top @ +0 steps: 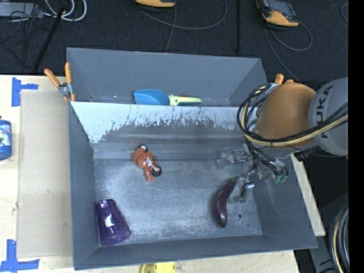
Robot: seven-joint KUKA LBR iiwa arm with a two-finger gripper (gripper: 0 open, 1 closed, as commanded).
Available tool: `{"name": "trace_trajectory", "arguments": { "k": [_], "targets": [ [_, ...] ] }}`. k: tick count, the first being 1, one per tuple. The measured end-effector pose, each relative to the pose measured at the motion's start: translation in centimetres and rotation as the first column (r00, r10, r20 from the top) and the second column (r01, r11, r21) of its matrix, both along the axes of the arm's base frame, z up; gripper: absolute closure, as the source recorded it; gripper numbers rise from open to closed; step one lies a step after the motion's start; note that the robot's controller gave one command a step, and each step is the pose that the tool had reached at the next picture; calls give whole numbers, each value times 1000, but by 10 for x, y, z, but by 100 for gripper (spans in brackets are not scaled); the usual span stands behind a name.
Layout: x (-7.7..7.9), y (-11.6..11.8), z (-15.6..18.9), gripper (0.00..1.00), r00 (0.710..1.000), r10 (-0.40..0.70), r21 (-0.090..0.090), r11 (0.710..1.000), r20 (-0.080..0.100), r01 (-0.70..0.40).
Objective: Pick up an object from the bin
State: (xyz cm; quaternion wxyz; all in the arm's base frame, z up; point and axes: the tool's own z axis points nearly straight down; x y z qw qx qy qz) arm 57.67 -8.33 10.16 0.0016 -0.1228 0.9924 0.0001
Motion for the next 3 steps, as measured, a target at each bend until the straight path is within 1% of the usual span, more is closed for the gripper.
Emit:
{"name": "trace_trajectory", "arguments": {
  "k": [1, 2, 3],
  "targets": [
    [-1, 2, -23, 0, 1000, -16, 1, 1000, -5, 16],
    [-6, 10, -32, 100, 993, -117, 0, 993, -4, 117],
    [-6, 10, -32, 100, 993, -117, 0, 993, -4, 117]
  ]
}}
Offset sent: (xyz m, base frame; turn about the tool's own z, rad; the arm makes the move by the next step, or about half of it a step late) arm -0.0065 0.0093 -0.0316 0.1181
